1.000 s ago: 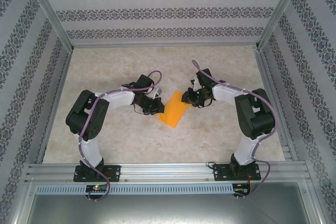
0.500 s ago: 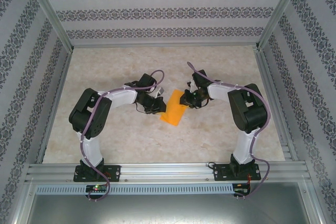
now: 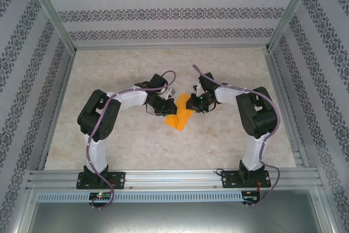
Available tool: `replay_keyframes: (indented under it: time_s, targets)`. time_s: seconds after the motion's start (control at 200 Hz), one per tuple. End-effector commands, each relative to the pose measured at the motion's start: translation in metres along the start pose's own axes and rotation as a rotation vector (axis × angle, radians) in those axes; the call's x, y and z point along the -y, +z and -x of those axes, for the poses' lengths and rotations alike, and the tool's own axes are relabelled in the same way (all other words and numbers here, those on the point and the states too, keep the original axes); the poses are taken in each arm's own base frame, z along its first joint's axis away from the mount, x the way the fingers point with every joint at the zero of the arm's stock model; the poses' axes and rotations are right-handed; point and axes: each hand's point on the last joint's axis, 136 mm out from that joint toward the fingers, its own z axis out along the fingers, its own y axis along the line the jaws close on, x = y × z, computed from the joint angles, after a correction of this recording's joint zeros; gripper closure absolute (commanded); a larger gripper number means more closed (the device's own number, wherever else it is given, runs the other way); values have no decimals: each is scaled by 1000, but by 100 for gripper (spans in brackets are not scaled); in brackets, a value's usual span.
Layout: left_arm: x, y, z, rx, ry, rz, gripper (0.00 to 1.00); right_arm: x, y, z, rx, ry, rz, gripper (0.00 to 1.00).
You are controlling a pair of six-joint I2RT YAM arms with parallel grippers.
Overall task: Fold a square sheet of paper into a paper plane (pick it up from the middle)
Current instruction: Fold the triangle a second time at the center of the table.
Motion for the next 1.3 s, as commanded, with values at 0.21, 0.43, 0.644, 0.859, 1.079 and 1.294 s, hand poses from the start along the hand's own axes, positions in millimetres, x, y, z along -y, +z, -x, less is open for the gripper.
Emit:
replay_keyframes:
  time_s: [0.21, 0.43, 0.644, 0.859, 1.079, 1.294]
  targets:
    - [5, 14, 2, -35, 22, 19, 88, 1, 7, -10, -40, -14, 4, 84]
    - [6, 18, 6, -32, 24, 29, 88, -2, 9, -10, -43, -17, 13, 84]
    - [6, 23, 11, -35, 30, 37, 87, -3, 11, -11, -47, -18, 14, 84]
    - [4, 26, 13, -39, 28, 45, 87, -1, 12, -13, -49, -15, 13, 85]
    - [2, 30, 16, -39, 24, 52, 87, -1, 13, -13, -51, -15, 16, 85]
    - [0, 33, 18, -41, 19, 57, 87, 1, 14, -14, -57, -13, 12, 85]
